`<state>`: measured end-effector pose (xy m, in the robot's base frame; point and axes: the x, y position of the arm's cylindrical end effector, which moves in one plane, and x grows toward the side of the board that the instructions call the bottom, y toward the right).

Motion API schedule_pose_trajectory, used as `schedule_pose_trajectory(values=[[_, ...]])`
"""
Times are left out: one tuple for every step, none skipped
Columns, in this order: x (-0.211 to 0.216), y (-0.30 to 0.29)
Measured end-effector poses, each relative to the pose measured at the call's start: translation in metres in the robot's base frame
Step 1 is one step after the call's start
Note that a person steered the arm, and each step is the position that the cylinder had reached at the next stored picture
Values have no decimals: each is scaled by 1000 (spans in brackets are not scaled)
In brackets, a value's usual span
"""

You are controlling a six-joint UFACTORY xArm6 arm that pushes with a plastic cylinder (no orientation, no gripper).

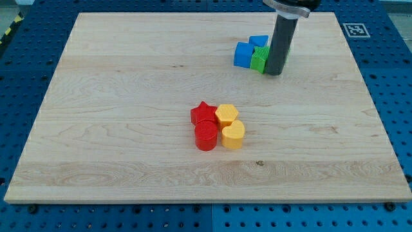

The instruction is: Push the green circle slightly to the left

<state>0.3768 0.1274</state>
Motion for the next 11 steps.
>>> schedule_pose_trajectory(values=[[0, 0], [8, 1], [39, 29], [53, 63], [53, 66], [53, 67], [38, 69], [20, 60], [-11, 57], [-15, 56], [-30, 38]])
